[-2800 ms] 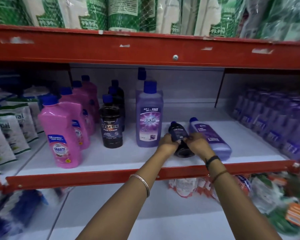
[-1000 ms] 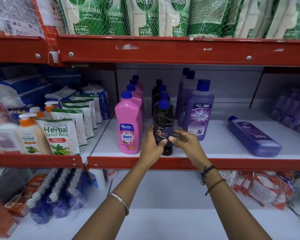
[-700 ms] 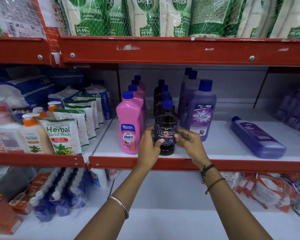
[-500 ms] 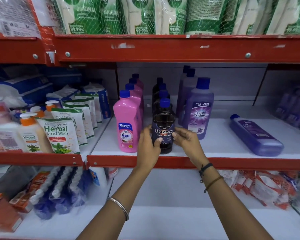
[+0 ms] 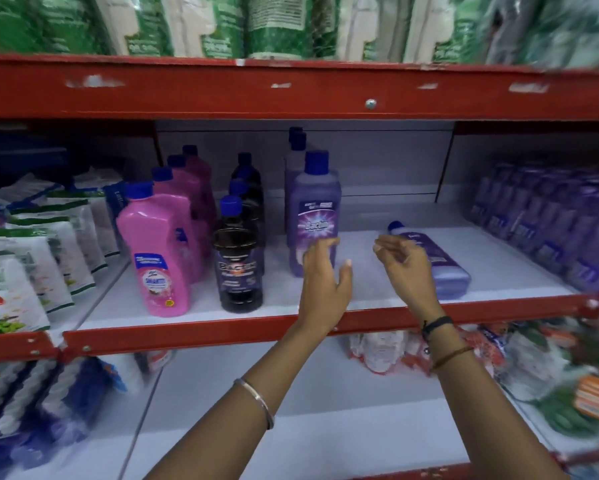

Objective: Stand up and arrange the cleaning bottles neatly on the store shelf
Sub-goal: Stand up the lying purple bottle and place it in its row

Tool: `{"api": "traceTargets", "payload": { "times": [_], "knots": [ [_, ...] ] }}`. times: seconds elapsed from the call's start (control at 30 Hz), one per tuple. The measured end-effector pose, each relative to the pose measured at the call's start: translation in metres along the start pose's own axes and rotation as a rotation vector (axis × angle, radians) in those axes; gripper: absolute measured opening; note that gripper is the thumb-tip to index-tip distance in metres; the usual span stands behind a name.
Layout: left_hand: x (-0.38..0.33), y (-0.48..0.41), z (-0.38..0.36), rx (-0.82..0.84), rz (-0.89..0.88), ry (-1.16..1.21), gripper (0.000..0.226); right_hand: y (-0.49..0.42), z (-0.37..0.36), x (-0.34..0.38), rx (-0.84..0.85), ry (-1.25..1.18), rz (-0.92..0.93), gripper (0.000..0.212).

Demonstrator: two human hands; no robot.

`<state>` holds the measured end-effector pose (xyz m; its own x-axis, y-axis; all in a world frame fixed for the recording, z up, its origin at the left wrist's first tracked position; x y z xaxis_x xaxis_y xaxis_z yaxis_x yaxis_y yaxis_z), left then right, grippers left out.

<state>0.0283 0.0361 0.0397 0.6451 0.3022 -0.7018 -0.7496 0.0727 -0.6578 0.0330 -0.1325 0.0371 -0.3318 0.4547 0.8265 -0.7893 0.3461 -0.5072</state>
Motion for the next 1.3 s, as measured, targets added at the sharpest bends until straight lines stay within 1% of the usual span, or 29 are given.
{"api": "traceTargets", "payload": {
  "times": [0.1,0.17,0.23,0.3,0.33,0.4,0.43,0.5,0.63,0.7,0.77,0.8,0.93,1.07,1.17,1.3],
  "knots": [
    [0.003,-0.017,-0.063,0.127,0.102,0.066,0.031,-0.019,0.056,-0.022,-0.107,0.218,0.046,0.023],
    [0.011,-0.026,-0.099,0.176,0.178,0.037,0.033,-0.031,0.079,-0.04,-0.104,0.34,0.016,0.027],
    [0.025,-0.03,-0.136,0.265,0.31,-0.003,0.038,-0.044,0.096,-0.067,-0.051,0.382,-0.1,0.037],
    [0.04,-0.029,-0.165,0.384,0.488,-0.059,0.045,-0.053,0.101,-0.094,0.035,0.394,-0.239,0.044],
    [0.046,-0.027,-0.178,0.451,0.557,-0.114,0.048,-0.056,0.102,-0.105,0.076,0.38,-0.286,0.044],
    [0.05,-0.022,-0.194,0.541,0.613,-0.206,0.05,-0.058,0.101,-0.118,0.119,0.311,-0.342,0.041],
    [0.05,-0.021,-0.195,0.537,0.628,-0.196,0.049,-0.057,0.1,-0.121,0.121,0.286,-0.356,0.04],
    [0.047,-0.021,-0.198,0.484,0.68,-0.082,0.047,-0.059,0.102,-0.126,0.113,0.244,-0.361,0.035],
    [0.051,-0.025,-0.198,0.396,0.739,0.134,0.048,-0.059,0.103,-0.129,0.078,0.063,-0.355,0.026],
    [0.052,-0.025,-0.194,0.334,0.77,0.263,0.044,-0.055,0.101,-0.13,0.055,-0.028,-0.357,0.02],
    [0.05,-0.026,-0.19,0.285,0.76,0.372,0.041,-0.049,0.098,-0.128,0.032,-0.141,-0.357,0.018],
    [0.049,-0.027,-0.186,0.269,0.74,0.417,0.042,-0.047,0.098,-0.125,0.025,-0.195,-0.349,0.022],
    [0.033,-0.034,-0.162,0.209,0.606,0.506,0.058,-0.041,0.1,-0.106,0.003,-0.345,-0.264,0.049],
    [0.008,-0.044,-0.126,0.106,0.413,0.403,0.054,-0.033,0.092,-0.075,0.02,-0.36,-0.155,0.063],
    [-0.005,-0.042,-0.097,0.079,0.328,0.371,0.055,-0.026,0.077,-0.053,0.036,-0.354,-0.086,0.071],
    [-0.005,-0.029,-0.051,0.02,0.278,0.309,0.056,-0.015,0.045,-0.027,0.089,-0.369,-0.027,0.068]
  ]
}}
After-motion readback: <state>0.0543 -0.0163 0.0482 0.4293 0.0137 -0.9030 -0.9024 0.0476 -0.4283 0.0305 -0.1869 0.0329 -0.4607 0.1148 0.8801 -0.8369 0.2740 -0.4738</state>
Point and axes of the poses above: each hand's wrist, its own y-axis away from the middle knuckle, its own z-axis out of the back of the hand, x = y × z, the point moved 8 cm from there along -y, towards the middle knuckle, and after that the axes turned 2 degrees about z, right-handed, at the moved point
